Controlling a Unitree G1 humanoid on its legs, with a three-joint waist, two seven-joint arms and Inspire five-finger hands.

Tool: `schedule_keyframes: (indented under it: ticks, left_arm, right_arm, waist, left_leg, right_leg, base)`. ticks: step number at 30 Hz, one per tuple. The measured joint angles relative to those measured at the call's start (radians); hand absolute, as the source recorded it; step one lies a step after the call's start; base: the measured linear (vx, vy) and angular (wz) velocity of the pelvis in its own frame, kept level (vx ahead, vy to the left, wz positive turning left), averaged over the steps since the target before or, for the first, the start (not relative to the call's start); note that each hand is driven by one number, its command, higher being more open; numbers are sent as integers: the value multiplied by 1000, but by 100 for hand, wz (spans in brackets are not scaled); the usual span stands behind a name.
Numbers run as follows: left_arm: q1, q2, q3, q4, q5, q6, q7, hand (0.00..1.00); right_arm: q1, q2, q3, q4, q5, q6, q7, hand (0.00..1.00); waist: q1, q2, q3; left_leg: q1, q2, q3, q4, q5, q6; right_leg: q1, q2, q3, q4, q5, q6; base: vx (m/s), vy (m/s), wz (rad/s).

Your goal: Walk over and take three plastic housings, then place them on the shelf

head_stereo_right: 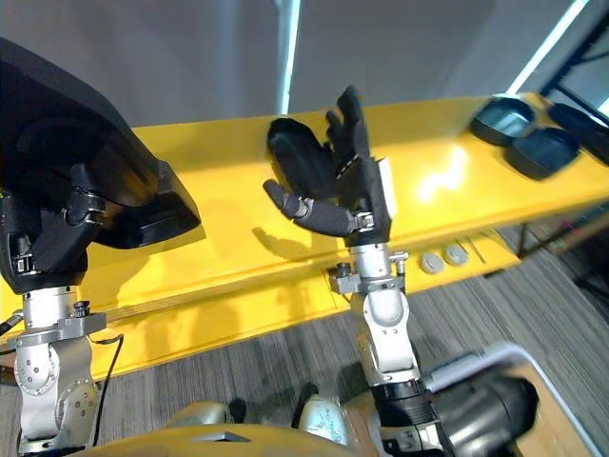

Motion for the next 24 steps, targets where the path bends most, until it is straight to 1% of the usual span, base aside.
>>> schedule_keyframes:
  ticks: [1,2,3,5,7,10,11,13,15,16,18,19,20,21,22,23,24]
  left_arm:
    - [2,-6,-12,0,0,8,-3,0]
    - [2,-15,-29,4,5,17,-15,0]
    - [2,-17,-53,7,8,28,-43,0]
    - [0,-17,-70,7,8,36,-69,0]
    - [0,-17,-71,7,9,37,-81,0]
    - [0,-17,-71,7,12,44,-81,0]
    - [0,-17,-72,6,13,57,-80,0]
    - [1,-16,-79,5,15,60,-79,0]
    - [4,-16,-87,-10,20,62,-78,0]
    - [5,-15,-91,-22,25,63,-78,0]
    - [4,-16,-96,-26,37,62,-77,0]
    - [4,-17,-98,-27,55,62,-73,0]
    - [0,-14,-103,-37,63,64,-72,0]
    - [-5,-11,-116,-45,63,63,-75,0]
    - [-6,-13,-128,-46,63,63,-80,0]
    - [-5,-13,-145,-50,67,62,-84,0]
    - [-3,-11,-146,-51,74,62,-87,0]
  right_arm:
    - [0,-4,-17,-1,0,0,-3,100]
    - [2,-8,-46,-1,-2,3,-9,100]
    - [15,-8,-77,-1,-2,16,-35,100]
    - [25,-7,-105,-2,-3,18,-53,100]
    - [28,1,-126,-13,-4,18,-62,100]
    - [56,10,-146,-70,-3,8,-67,100]
    - [65,10,-146,-78,-2,6,-67,100]
    - [79,15,-146,-85,0,2,-61,100]
    - [101,27,-147,-109,1,3,-54,100]
    - [114,41,-150,-125,8,3,-45,100]
    - [132,46,-154,-136,40,3,-42,100]
    - [136,46,-167,-137,48,3,-42,100]
    - [133,50,-186,-141,50,2,-46,100]
    - [129,49,-205,-139,65,-1,-48,100]
    - [126,45,-220,-137,79,-1,-55,100]
    - [129,38,-238,-134,87,-1,-66,100]
    - [132,49,-240,-122,89,-2,-68,100]
  waist:
    - [-4,14,-4]
    - [-5,33,-4]
    - [-1,47,-10]
    - [-7,50,-12]
    - [-8,49,-13]
    - [-10,48,-14]
    - [-13,47,-14]
    - [-21,47,-17]
    - [-21,47,-17]
    - [-22,47,-18]
    - [-26,45,-18]
    - [-28,43,-16]
    - [-34,14,-1]
    - [-37,17,-2]
    - [-42,30,-6]
    - [-46,60,-12]
    - [-46,53,-12]
  left_leg:
    - [-4,25,72,-5,-6,0]
    - [4,53,152,-22,0,8]
    - [36,63,219,-68,30,26]
    - [77,59,209,-106,47,29]
    - [94,58,200,-116,48,30]
    - [107,47,198,-117,48,30]
    - [123,45,198,-118,48,30]
    - [138,44,198,-119,48,30]
    - [144,43,198,-120,48,30]
    - [143,42,198,-113,48,30]
    - [128,34,196,-68,48,30]
    - [97,28,197,5,45,24]
    - [25,31,212,107,9,12]
    - [14,59,229,52,-13,31]
    - [16,98,229,-12,24,18]
    - [19,162,200,-85,111,-49]
    - [46,129,214,-99,109,-44]
  right_leg:
    - [19,3,-23,-20,4,-4]
    - [48,10,-56,-38,4,-5]
    - [82,15,-79,-52,3,-6]
    - [123,19,-91,-63,2,-6]
    - [143,21,-91,-67,1,-7]
    - [165,14,-92,-78,1,-7]
    - [182,13,-92,-78,1,-7]
    - [199,12,-88,-76,1,-8]
    - [203,12,-86,-74,-2,-11]
    - [205,10,-86,-73,-7,-16]
    - [214,-4,-87,-67,-18,-13]
    - [215,-25,-87,-52,-26,-13]
    - [225,-63,-72,-50,-36,-8]
    - [222,-76,-68,-35,-56,6]
    - [211,-71,-70,-17,-66,16]
    - [207,-68,-64,19,-102,60]
    - [205,-106,-46,35,-120,85]
  base:
    - [196,-38,105]
    - [273,-34,90]
    - [223,-26,81]
    - [208,-6,51]
    - [173,21,24]
    - [131,34,12]
    - [100,33,7]
    - [63,23,8]
    - [39,15,2]
    - [35,8,3]
    - [23,9,9]
    - [-6,50,26]
    - [-30,41,34]
    - [-38,35,30]
    - [-7,57,15]
    - [38,165,-20]
    - [42,185,-25]
